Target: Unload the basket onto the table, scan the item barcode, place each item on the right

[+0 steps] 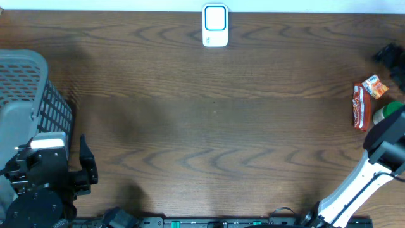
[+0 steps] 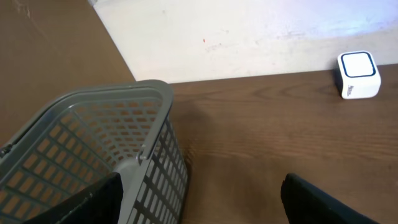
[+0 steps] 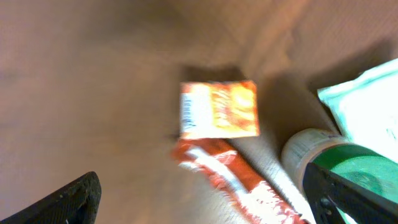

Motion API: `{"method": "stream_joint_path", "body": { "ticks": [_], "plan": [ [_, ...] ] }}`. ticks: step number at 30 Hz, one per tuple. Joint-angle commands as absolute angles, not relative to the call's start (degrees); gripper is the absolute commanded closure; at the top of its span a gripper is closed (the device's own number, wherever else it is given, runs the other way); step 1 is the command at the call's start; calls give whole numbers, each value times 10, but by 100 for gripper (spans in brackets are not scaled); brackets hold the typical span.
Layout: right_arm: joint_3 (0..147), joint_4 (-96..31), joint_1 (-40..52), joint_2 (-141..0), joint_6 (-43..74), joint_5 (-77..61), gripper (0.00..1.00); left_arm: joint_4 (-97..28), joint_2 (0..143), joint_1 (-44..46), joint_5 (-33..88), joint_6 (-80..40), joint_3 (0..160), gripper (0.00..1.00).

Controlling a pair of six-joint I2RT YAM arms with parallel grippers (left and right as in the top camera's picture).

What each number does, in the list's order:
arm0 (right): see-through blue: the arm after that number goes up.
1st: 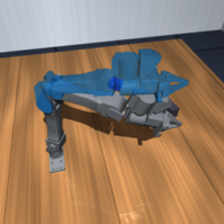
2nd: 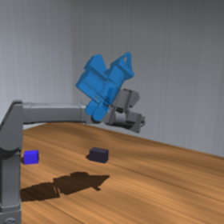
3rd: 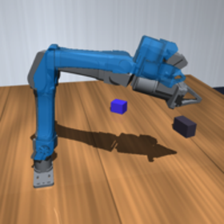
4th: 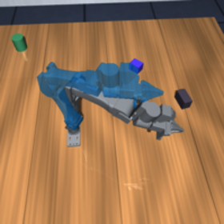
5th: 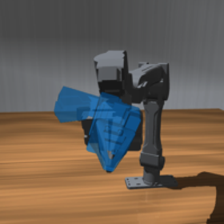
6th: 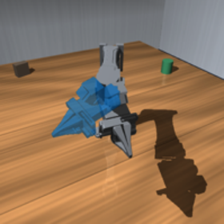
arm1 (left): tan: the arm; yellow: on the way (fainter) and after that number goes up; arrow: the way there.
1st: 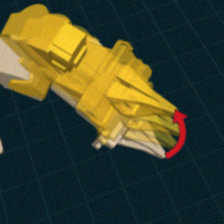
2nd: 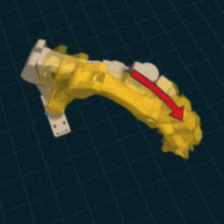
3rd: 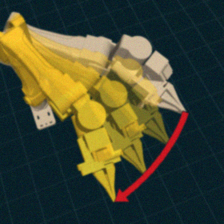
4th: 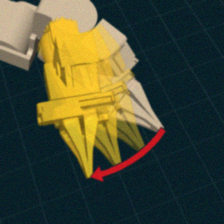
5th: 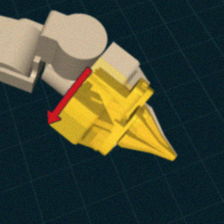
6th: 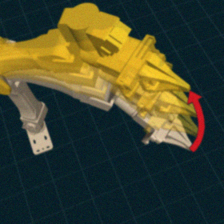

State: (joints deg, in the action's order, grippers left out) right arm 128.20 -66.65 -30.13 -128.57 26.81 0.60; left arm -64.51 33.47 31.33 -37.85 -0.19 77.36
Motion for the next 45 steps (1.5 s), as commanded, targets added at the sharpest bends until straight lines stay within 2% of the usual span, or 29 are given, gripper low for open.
{"method": "stream_joint_path", "body": {
  "ticks": [1, 6, 10, 17, 24, 34, 40, 45],
  "plan": [
    [1364, -682, -301, -1202, 274, -114, 1, -645, 331, 313, -382, -3, 775, 18],
    [1431, -662, -300, -1110, 273, -264, 1, -645, 331, 313, -382, -3, 775, 18],
    [1444, -596, -300, -1012, 317, -317, 1, -645, 331, 313, -382, -3, 775, 18],
    [1444, -497, -300, -850, 347, -316, 1, -645, 331, 313, -382, -3, 775, 18],
    [1444, -603, -299, -710, 306, -315, 1, -645, 331, 313, -382, -3, 775, 18],
    [1435, -640, -241, -611, 271, -316, 1, -645, 331, 313, -382, -3, 775, 18],
    [1363, -639, -198, -552, 243, -306, 1, -645, 331, 313, -382, -3, 775, 18],
    [1236, -576, -153, -485, 241, -254, 1, -645, 331, 313, -382, -3, 775, 18]
  ]
}}
